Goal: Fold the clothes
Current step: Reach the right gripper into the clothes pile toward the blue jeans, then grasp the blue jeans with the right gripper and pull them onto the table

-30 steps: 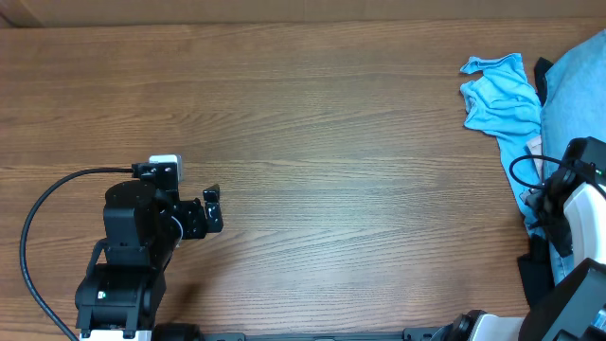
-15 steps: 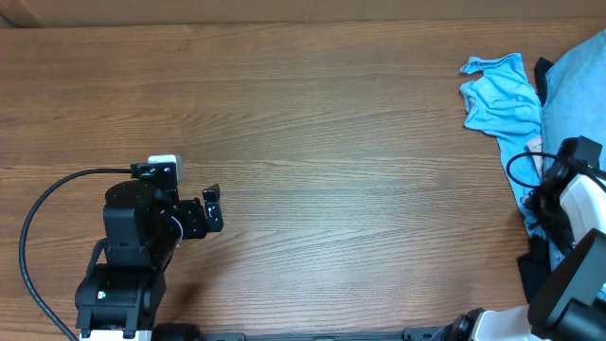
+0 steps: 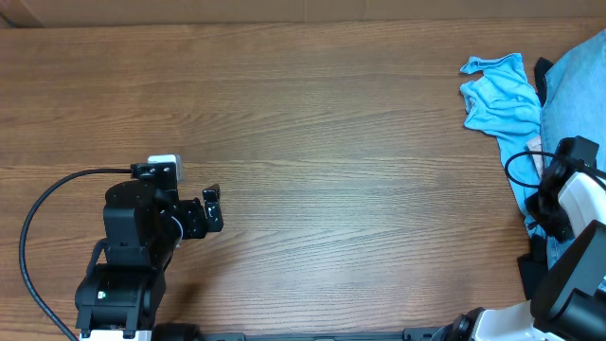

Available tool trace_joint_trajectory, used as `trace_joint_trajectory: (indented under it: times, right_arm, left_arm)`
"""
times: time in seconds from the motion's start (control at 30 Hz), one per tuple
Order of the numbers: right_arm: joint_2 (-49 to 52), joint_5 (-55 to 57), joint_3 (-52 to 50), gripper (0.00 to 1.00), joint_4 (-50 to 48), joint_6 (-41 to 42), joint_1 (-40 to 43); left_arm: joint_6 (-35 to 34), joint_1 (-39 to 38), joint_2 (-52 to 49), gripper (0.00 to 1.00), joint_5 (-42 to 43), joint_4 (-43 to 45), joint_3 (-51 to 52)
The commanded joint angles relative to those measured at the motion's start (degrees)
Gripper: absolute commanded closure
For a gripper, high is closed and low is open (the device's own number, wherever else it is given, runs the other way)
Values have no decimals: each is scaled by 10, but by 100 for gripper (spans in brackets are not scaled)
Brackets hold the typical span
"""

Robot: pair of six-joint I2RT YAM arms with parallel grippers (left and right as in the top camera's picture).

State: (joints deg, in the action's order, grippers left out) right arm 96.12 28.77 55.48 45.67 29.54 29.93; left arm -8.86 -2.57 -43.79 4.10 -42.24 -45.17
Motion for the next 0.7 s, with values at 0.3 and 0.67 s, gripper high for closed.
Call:
trace_joint_trajectory:
  times: [0.3,0.67]
  right_arm:
    - [-23,-103,247,96,205,6,-89]
    - [-23,-224,377,96,216,-12,-458]
  left_arm:
    - [-6,3,-2,9,4,7,-14]
    - [-6,3,-30,14,4,8,-14]
